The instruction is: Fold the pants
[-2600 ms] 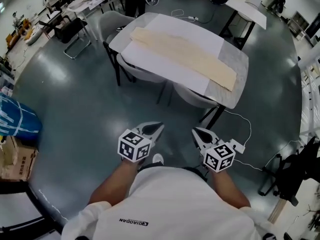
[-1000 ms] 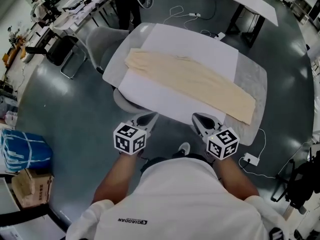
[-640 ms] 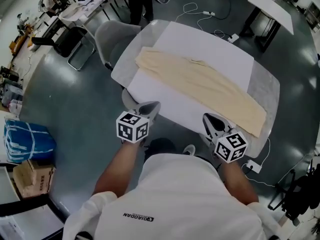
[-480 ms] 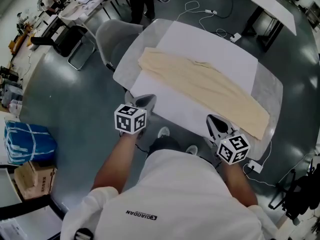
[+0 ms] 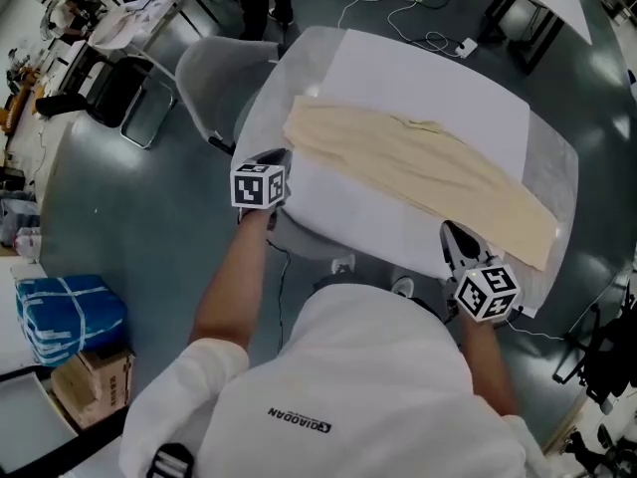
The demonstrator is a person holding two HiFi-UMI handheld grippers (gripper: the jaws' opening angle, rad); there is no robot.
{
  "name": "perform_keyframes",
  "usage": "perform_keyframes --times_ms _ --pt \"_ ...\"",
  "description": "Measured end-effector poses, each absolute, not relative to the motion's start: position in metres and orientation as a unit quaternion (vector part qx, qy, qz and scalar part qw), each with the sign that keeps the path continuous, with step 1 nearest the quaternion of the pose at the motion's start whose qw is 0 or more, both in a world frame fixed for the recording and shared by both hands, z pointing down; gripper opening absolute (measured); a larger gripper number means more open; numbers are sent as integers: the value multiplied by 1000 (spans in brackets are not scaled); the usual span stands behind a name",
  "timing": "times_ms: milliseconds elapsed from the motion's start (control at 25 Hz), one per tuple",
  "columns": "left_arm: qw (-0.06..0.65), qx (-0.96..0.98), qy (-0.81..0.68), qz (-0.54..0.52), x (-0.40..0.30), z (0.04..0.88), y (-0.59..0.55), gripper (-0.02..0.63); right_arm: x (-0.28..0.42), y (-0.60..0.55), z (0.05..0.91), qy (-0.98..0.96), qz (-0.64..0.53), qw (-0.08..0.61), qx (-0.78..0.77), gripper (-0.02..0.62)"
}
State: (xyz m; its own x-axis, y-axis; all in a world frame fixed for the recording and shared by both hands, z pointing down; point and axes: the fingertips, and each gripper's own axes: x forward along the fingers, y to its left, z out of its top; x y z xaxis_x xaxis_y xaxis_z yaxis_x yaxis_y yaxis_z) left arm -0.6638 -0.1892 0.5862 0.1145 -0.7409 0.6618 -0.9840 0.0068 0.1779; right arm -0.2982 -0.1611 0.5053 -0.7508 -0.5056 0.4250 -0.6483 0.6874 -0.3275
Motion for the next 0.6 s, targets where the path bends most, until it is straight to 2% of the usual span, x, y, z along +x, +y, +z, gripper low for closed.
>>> perform_keyframes --times_ms 80,120,160,360,600 --pt "334 669 -635 191 -690 609 -203 49 -308 -160 510 -901 236 158 327 20" --pt "344 665 -635 188 -702 619 -210 98 -312 -158 512 -900 231 164 330 20" --pt "354 662 -635 184 -714 629 -217 119 -315 -158 514 -899 227 171 334 20" --pt "406 647 -627 156 -756 673 -256 146 -315 -156 523 -877 238 192 369 20" --pt "449 641 -596 178 -767 718 -289 193 -304 -162 530 -858 249 201 402 20"
